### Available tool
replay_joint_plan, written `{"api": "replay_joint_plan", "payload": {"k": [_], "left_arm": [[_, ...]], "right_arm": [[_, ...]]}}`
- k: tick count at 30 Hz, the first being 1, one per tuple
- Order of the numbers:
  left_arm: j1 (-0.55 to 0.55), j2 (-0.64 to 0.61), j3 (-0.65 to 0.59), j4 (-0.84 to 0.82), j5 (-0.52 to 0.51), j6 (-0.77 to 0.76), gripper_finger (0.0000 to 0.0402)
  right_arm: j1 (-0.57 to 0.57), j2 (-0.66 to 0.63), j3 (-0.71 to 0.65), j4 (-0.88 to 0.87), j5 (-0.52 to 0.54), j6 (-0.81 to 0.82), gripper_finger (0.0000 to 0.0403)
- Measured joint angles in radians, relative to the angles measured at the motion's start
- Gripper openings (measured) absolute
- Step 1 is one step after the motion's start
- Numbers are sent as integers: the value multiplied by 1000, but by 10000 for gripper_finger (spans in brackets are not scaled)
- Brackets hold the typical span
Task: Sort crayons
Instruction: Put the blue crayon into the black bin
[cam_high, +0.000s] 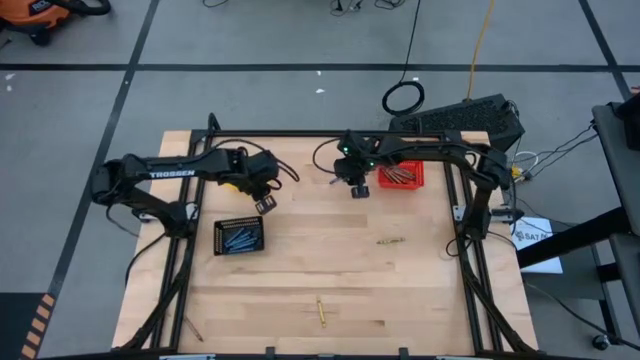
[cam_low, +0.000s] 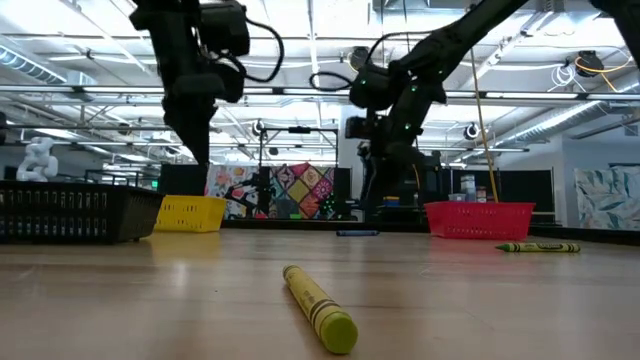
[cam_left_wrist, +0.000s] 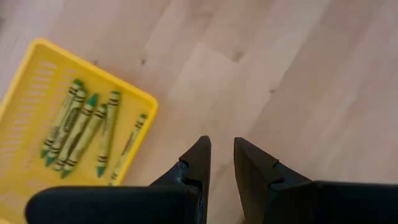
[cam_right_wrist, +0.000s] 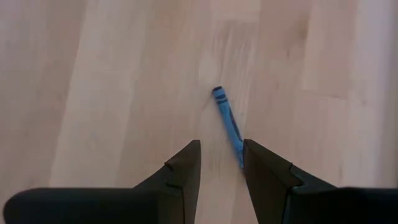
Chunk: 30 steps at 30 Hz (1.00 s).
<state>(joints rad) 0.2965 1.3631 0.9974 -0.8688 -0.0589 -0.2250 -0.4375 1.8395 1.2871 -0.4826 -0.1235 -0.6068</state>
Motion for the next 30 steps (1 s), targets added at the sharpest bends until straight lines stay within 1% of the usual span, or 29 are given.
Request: {"api": "replay_joint_plan", "payload": {"k": [3,6,9,15,20,22,26,30], "left_arm": [[-25,-36,0,-1,5,-52,64],[-58,-74,0,-4,10,-59,64],[-91,-105,0,-3,43,-77,64],[-139,-153,0,-4,50,-111,64],[-160,-163,0,-4,50,-111,64],[-162,-164,0,-4,50,-111,64],[-162,-164,0,-4,49,-111,64],[-162,-164,0,-4,48,-111,64]], "right_arm": [[0,39,14,-4,14,-46,107],[0,76,27,-6,77,-85,107],[-3,102,41,-8,125,-122,107],[-13,124,79,-37,122,-166,107],[-22,123,96,-63,118,-169,107],[-27,123,97,-71,116,-177,107],[-35,123,97,-89,72,-184,107],[-35,124,97,-77,67,-185,107]]}}
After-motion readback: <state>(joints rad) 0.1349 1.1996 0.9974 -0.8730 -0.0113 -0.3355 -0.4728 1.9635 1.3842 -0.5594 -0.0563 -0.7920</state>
